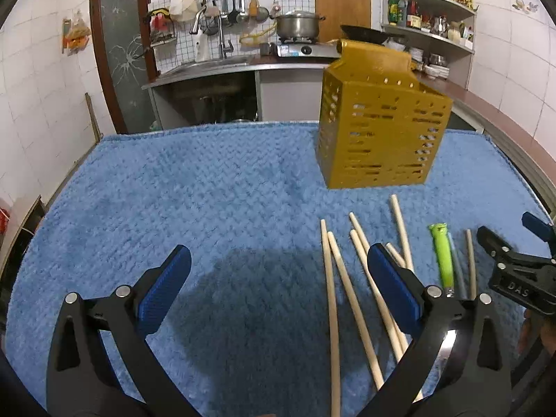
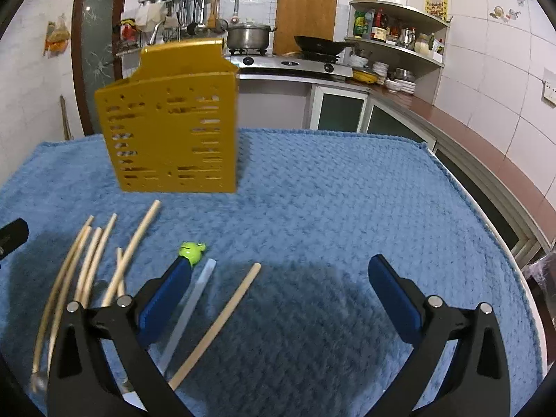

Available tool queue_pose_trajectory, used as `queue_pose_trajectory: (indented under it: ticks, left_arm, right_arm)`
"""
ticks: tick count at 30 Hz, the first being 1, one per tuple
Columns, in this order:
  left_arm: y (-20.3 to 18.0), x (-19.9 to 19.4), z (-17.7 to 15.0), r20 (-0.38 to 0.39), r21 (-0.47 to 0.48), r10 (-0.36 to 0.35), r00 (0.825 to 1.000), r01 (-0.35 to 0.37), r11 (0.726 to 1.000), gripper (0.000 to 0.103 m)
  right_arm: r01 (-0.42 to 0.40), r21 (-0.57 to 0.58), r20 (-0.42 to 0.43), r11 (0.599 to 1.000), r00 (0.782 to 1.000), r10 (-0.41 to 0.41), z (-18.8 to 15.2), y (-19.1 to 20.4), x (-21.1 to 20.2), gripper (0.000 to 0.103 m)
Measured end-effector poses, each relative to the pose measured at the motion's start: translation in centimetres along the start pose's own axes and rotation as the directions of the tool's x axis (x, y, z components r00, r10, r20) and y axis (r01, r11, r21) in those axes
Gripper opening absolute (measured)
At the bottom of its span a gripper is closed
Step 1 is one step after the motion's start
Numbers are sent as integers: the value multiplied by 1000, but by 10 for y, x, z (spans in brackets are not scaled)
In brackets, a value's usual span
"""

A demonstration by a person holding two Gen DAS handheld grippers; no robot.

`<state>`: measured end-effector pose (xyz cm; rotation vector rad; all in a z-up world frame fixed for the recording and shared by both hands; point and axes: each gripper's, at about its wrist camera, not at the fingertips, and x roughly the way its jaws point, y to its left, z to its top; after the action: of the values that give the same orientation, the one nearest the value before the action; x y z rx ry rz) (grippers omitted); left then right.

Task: Organize utensils
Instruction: 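Lower the left gripper onto two wooden chopsticks while the right gripper lowers onto one chopstick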

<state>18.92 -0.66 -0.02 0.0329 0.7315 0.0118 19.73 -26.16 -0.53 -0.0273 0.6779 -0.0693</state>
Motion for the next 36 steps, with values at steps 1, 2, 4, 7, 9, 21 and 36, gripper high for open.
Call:
queue_pose_trajectory:
  ticks: [1, 2, 4, 7, 9, 21, 36]
  left_arm:
    - [0, 4, -3, -10, 0, -7, 1000, 7, 1000, 98]
    - [0, 8, -6, -18, 0, -9, 1000, 9, 1000, 98]
    - [-1, 14, -11, -30, -1, -17, 999, 17, 1000, 98]
    - [-2, 24, -16, -67, -6, -43, 997, 42, 999, 98]
    - [-4, 28, -18, -77, -3, -47, 996, 47, 999, 98]
    - [-11, 43, -22, -154, -4, -108, 982, 109, 994, 83]
    - [-13, 41, -21, -187, 10, -142, 972, 147, 989, 46]
  right_arm:
    - [-1, 1, -5, 1000, 1000, 1, -2, -1, 1, 99]
    - [-2, 3, -12, 1000, 1000, 2, -3, -2, 2, 99]
    - [-18, 14, -31, 1000, 999, 19, -5, -3, 5, 99]
    - [-31, 17, -29, 999, 999, 32, -5, -3, 5, 99]
    - [-31, 12, -34, 999, 999, 31, -5, -1, 7, 99]
    - [-58, 30, -119, 998, 991, 61, -9, 3, 19, 97]
    - [-82, 39, -200, 996, 976, 88, -15, 10, 26, 46]
